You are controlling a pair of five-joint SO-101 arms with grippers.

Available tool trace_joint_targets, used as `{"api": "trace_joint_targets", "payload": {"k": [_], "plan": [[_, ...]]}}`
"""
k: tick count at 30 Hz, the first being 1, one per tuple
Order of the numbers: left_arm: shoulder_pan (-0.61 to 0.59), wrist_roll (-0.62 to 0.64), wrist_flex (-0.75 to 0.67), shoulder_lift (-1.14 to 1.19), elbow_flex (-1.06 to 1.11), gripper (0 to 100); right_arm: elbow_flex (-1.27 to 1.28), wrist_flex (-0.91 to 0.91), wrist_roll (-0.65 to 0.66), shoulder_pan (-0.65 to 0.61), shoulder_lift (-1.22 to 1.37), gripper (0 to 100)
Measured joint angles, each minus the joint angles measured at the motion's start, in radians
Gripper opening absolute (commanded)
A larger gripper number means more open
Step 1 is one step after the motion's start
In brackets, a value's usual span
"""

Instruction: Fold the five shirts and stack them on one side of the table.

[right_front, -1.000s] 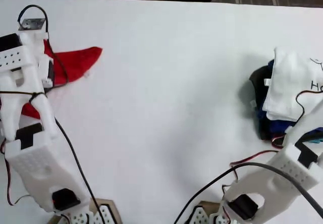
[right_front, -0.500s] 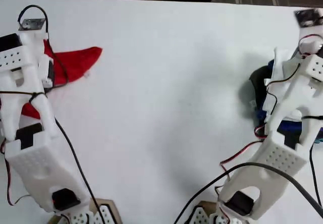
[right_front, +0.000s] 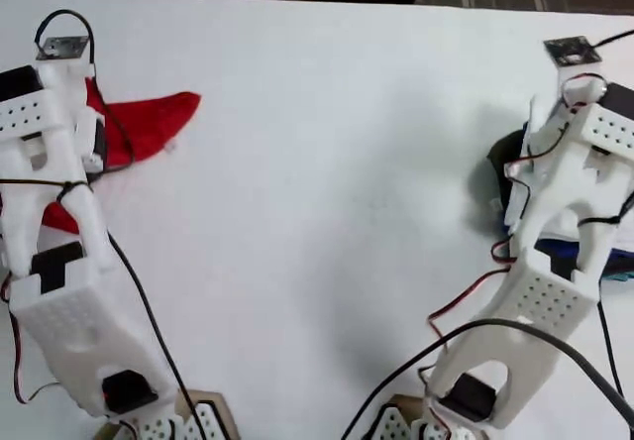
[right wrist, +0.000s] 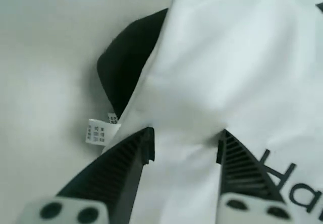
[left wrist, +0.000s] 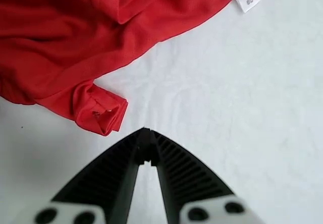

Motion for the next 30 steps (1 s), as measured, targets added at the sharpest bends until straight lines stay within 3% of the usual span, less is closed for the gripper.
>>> {"api": "trace_joint_targets", "payload": {"k": [7,15,21,25,30], "plan": [[-0.028,0.0,0.002,0.0,-0.011,3,0.0,0.057,-0.011,-0.103,-0.149,20.7],[-0.192,-0.035,-0.006,0.0,-0.124,3,0.052,0.121,-0.107,-0.118,-0.502,20.7],[-0.374,-0.115,-0.201,0.0,-0.132,9,0.359,0.124,-0.057,-0.207,-0.79,20.7],[-0.471,-0.215,-0.298,0.009,-0.132,20,0.644,0.124,-0.026,-0.365,-1.037,20.6],[-0.534,-0.282,-0.388,0.161,-0.141,21,0.962,0.097,-0.026,-0.554,-1.321,20.5]]}}
